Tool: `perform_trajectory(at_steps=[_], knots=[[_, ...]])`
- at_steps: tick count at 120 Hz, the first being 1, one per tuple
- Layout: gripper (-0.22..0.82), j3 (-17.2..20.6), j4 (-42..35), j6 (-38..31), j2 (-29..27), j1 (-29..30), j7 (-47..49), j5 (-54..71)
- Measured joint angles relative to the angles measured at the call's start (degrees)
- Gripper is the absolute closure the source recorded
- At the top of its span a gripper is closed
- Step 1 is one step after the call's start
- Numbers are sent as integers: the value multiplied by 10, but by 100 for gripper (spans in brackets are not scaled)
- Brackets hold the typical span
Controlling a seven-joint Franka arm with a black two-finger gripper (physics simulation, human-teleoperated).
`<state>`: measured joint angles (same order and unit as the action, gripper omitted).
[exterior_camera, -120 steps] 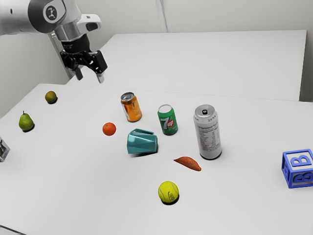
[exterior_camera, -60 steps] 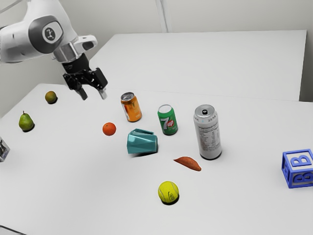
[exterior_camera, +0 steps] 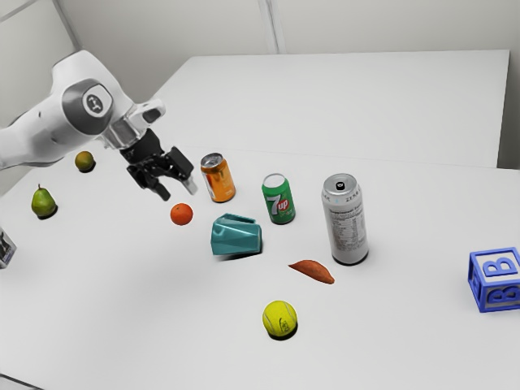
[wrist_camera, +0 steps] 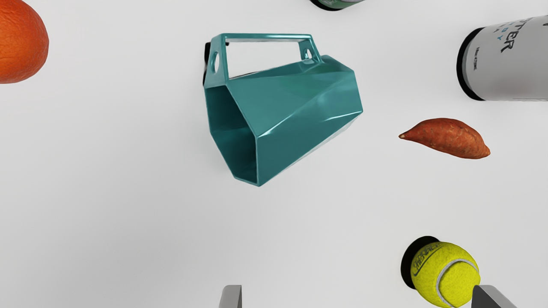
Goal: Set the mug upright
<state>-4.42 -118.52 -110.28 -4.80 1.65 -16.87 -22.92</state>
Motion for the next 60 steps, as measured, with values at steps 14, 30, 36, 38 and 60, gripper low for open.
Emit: perform_trajectory(at_steps=[14, 30, 36, 38, 60], knots=[[2, -2, -32, -28, 1, 3, -31, -39], [2, -5, -59, -61, 9, 5, -71, -88], [2, -6, -61, -69, 13, 8, -85, -98], [2, -6, -61, -71, 14, 9, -89, -100], [2, -6, -63, -95, 39, 17, -138, -143]])
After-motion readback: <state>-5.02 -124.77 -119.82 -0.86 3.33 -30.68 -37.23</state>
